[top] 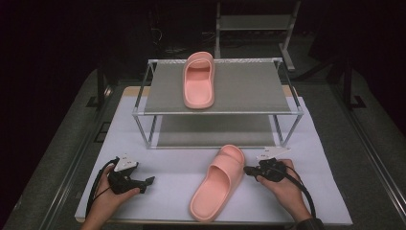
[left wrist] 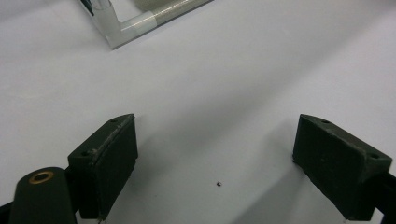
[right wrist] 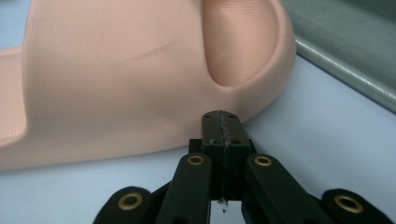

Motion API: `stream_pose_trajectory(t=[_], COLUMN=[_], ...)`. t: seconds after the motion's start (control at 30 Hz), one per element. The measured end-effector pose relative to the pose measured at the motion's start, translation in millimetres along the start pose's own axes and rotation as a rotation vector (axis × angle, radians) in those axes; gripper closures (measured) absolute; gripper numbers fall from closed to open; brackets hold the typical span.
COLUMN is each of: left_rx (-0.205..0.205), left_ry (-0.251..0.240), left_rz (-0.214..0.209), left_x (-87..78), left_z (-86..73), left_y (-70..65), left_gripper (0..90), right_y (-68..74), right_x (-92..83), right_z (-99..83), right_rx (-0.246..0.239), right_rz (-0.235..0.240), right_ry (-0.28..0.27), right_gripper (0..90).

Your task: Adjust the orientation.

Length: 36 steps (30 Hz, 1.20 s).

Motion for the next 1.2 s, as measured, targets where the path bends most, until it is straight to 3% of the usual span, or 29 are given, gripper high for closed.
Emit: stream_pose_trajectory(t=[0.43,0.83,1.2], left_rx=[0.0,0.0,-0.001], left_ry=[0.001,0.0,0.001], left_rz=[0.0,-0.001,-0.001], left_x=[-0.1,0.0,0.0], left_z=[0.0,0.0,0.0], left_y=[0.0,0.0,0.1], left_gripper=[12.9,12.9,12.9], right_y=[7.0,27.8,40.5], right_x=[26.4,56.4,72.4], right_z=[34.6,69.0,84.5], right_rx=[-0.039,-0.097,-0.11], right_rz=[0.03,0.074,0.101], right_ry=[-0.006,-0.026,-0.03], right_gripper=[90.0,90.0,90.0])
Point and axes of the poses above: each handheld gripper's, and its own axes: x roughly forward along the jaws, z roughly out of its top, y roughly to its left, the point moved 4 cm from there along x, roughly forward along the jaws, and after that the axes turned 7 degrees about y, right-handed, at the moved point
